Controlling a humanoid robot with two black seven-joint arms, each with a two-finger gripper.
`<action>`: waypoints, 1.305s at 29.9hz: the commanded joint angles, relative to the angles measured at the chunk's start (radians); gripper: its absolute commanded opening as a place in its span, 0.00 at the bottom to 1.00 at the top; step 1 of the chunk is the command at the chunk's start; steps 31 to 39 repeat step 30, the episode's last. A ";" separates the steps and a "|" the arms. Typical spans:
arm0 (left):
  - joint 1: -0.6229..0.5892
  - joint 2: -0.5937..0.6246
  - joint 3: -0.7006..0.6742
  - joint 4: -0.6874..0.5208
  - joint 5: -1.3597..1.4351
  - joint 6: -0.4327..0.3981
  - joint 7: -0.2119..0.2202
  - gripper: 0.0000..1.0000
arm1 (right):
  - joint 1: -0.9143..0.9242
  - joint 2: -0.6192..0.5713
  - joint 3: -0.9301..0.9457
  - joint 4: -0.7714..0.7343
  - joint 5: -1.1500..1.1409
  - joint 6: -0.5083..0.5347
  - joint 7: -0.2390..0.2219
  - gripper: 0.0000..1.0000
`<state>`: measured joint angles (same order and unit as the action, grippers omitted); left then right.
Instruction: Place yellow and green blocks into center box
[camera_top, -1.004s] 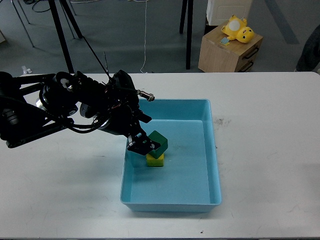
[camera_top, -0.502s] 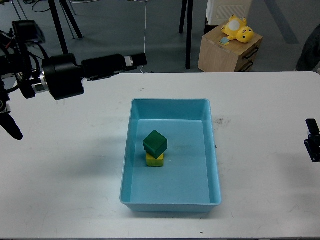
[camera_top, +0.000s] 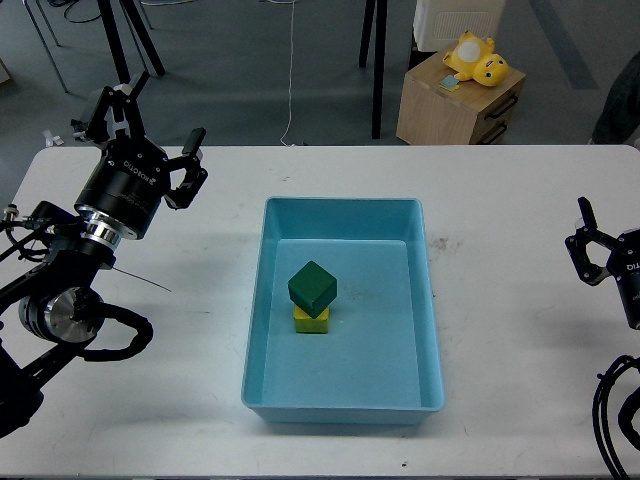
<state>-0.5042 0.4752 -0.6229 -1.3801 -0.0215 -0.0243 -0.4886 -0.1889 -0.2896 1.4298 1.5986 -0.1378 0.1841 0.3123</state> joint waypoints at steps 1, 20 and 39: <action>0.064 -0.015 -0.026 -0.007 -0.109 -0.032 0.000 1.00 | 0.000 0.001 0.006 -0.072 0.252 0.083 -0.051 0.99; 0.383 -0.092 -0.219 -0.119 -0.376 -0.362 0.000 1.00 | -0.087 0.116 0.014 -0.049 0.491 0.129 -0.055 0.99; 0.415 -0.102 -0.196 -0.120 -0.374 -0.356 0.000 1.00 | -0.112 0.116 0.008 -0.051 0.486 0.195 -0.056 0.99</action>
